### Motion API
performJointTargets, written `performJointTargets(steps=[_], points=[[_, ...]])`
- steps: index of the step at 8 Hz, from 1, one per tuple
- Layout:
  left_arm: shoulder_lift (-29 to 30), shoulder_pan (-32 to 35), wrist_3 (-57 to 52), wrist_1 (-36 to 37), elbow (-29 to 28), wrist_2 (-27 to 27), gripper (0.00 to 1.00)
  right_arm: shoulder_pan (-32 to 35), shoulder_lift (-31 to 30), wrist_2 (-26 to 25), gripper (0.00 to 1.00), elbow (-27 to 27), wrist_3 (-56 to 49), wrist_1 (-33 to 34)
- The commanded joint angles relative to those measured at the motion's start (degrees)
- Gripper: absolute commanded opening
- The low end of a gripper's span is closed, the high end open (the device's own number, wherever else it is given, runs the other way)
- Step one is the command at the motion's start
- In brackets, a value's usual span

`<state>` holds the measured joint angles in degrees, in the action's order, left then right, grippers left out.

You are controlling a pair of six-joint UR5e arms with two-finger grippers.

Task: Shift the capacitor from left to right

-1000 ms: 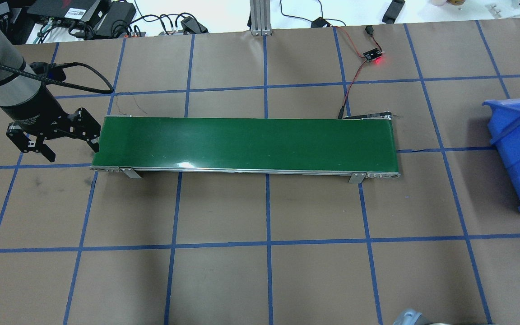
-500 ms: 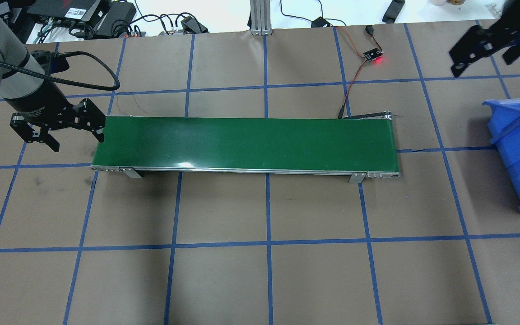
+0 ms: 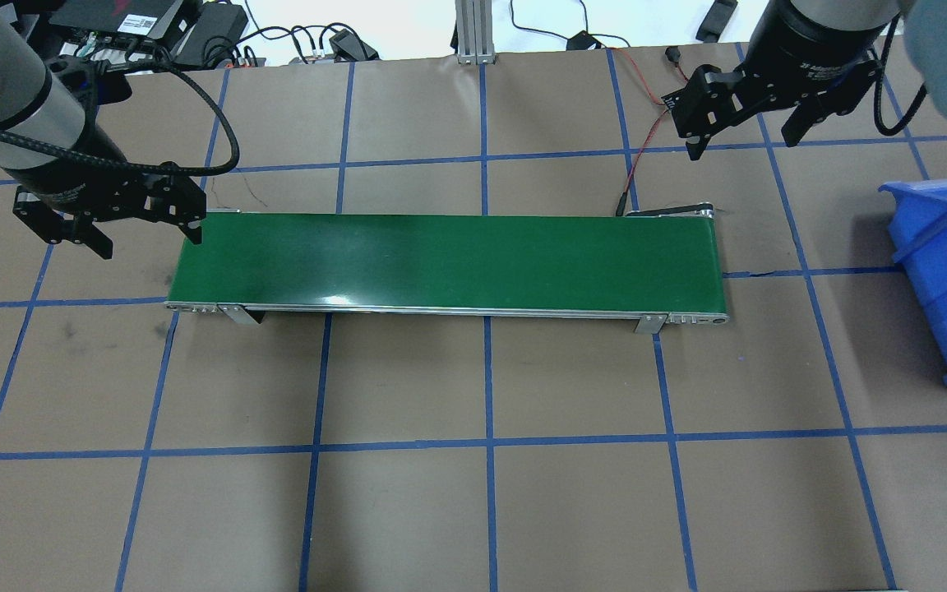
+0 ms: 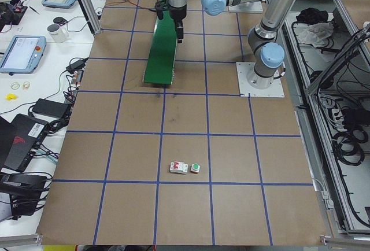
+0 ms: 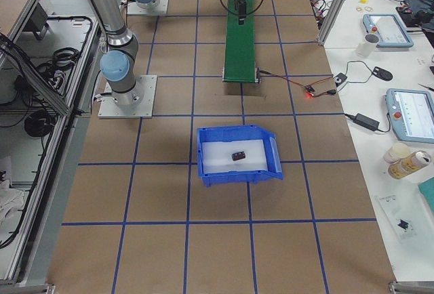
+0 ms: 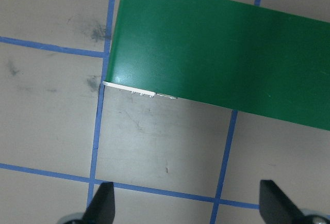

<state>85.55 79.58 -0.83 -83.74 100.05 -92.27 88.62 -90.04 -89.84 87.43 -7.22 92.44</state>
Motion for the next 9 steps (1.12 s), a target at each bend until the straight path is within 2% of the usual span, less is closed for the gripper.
performJointTargets(steps=[1,9], points=[[-2.8,3.6,3.0,-0.2,0.0,-0.2,1.00,0.5,0.3,-0.6,1.00,-0.1,0.9,-0.1],[-2.4,3.8,2.8,-0.5,0.1,-0.2,1.00,0.4,-0.1,-0.9,1.00,-0.1,0.7,-0.8]])
